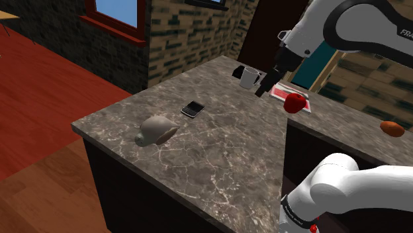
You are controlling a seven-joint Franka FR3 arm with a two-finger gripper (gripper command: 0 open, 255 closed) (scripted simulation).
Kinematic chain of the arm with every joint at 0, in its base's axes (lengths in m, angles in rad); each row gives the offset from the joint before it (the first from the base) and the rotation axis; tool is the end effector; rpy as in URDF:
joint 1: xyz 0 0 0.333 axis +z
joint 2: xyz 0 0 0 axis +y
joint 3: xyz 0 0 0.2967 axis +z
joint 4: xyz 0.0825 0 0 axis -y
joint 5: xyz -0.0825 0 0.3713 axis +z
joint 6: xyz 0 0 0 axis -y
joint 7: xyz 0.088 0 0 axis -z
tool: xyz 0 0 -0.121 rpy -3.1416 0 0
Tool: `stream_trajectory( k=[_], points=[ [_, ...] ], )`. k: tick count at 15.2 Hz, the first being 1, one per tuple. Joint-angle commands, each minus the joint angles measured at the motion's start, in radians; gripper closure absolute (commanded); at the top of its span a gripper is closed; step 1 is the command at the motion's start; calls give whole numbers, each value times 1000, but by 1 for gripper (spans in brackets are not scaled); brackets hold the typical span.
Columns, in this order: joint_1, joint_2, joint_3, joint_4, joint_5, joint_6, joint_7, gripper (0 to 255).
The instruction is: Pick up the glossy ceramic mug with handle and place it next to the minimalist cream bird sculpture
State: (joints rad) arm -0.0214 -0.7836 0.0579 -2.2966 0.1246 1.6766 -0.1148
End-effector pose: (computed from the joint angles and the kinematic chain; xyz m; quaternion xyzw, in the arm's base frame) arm 0.3211 0.0310 0.6000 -0.9936 -0.0670 -0.0830 0.0380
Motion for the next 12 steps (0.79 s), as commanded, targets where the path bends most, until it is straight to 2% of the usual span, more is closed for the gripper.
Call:
stream_trajectory(
  k=[1, 12],
  points=[
    [0, 0, 0, 0, 0, 0, 0, 0],
    [-74, 364, -115, 248, -108, 30, -124, 0]
  ],
)
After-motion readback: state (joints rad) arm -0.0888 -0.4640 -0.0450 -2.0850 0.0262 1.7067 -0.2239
